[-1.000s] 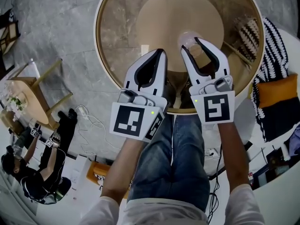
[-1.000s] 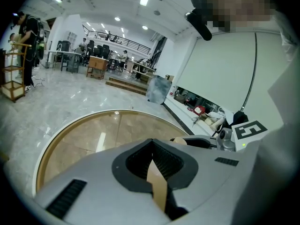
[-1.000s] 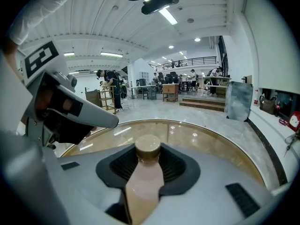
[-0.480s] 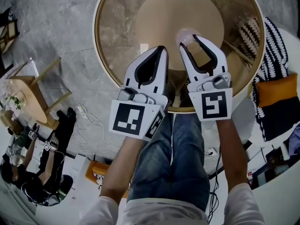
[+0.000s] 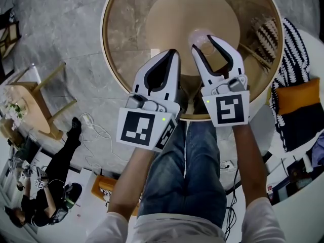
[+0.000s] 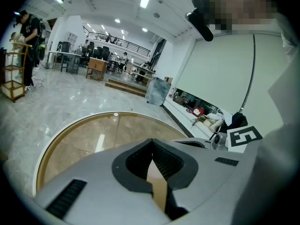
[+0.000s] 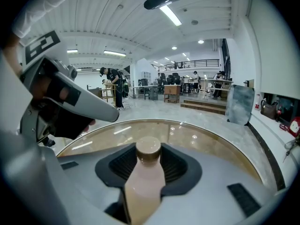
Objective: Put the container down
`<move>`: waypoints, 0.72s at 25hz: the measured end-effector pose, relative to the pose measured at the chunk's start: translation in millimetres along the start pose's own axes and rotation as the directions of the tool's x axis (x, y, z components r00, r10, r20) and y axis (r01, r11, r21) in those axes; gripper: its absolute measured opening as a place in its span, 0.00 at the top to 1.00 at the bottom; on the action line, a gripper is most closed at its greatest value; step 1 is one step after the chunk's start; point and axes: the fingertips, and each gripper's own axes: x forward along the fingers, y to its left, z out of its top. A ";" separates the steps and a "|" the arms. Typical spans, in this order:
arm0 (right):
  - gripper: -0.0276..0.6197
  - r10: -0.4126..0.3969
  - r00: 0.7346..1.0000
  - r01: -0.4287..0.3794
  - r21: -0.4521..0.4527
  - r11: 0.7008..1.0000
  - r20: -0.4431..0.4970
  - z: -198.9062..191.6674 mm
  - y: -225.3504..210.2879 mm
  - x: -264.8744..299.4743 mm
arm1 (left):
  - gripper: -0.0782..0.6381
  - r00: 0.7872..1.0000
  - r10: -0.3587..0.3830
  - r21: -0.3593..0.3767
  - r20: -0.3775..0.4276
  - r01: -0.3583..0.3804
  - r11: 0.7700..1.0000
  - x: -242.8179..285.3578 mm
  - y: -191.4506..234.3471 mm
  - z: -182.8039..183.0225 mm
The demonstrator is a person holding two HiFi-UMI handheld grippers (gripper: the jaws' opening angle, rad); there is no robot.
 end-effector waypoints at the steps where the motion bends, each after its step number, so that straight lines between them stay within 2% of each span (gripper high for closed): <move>1: 0.71 0.001 1.000 -0.001 0.003 1.000 0.001 0.8 0.0 -0.8 | 0.87 1.000 0.000 0.001 0.001 0.000 1.000 -0.9 -1.1 0.5; 18: 0.71 -0.011 1.000 0.010 0.044 0.999 0.022 9.1 -0.7 -17.5 | 0.87 0.999 -0.008 0.019 0.031 0.007 1.000 -20.9 -20.7 8.9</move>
